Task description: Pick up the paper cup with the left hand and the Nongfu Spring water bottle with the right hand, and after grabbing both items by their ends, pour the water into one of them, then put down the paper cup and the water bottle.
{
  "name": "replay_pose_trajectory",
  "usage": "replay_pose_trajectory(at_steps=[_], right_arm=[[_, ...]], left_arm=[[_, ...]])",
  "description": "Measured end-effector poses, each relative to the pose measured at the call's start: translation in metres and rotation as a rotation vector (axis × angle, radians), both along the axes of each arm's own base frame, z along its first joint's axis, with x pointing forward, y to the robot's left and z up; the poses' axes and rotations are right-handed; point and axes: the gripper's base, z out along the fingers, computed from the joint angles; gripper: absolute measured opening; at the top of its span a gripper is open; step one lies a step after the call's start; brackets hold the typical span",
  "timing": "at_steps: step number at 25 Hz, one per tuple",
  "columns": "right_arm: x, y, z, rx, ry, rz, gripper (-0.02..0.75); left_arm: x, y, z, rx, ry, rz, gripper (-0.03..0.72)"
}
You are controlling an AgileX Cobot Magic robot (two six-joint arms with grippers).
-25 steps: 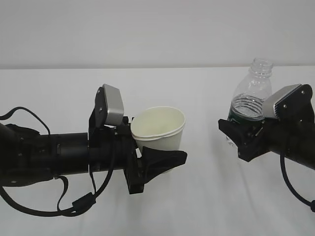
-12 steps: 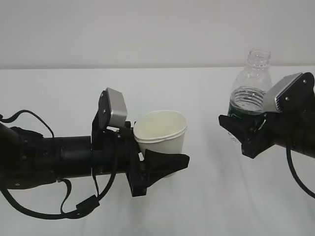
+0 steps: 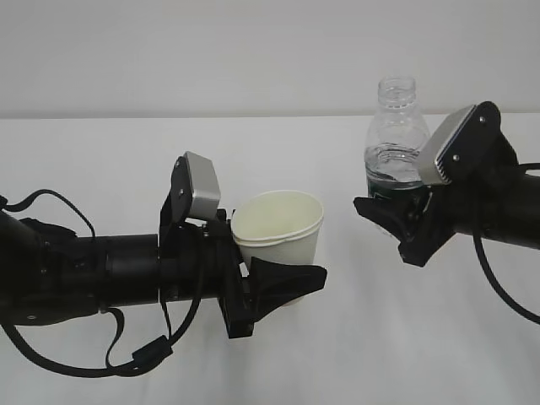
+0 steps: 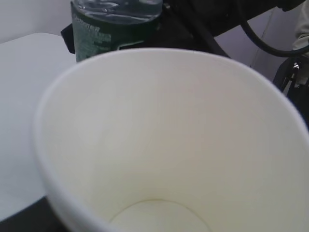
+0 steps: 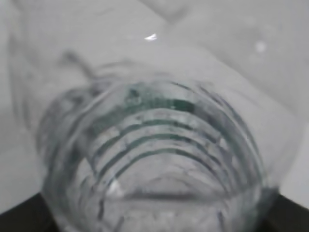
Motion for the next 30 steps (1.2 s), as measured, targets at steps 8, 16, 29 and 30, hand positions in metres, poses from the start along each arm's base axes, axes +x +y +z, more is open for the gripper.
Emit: replay_pose_trajectory(at_steps=[8, 16, 29, 30], right_arm=[[0.005, 0.0, 0.002, -0.08, -0.001, 0.014, 0.492], [0.015, 0.004, 0.009, -0.186, -0.036, 0.048, 0.491], [0.022, 0.016, 0.02, -0.293, -0.098, 0.126, 0.491], [0.022, 0.016, 0.02, -0.293, -0.098, 0.126, 0.491]], left_arm=[[0.0, 0.0, 0.0, 0.0, 0.0, 0.0, 0.456], [0.0, 0.0, 0.0, 0.0, 0.0, 0.0, 0.456], [0.006, -0.004, 0.004, 0.017, -0.034, -0.015, 0.456], [0.007, -0.004, 0.003, 0.027, -0.041, -0.012, 0.456]])
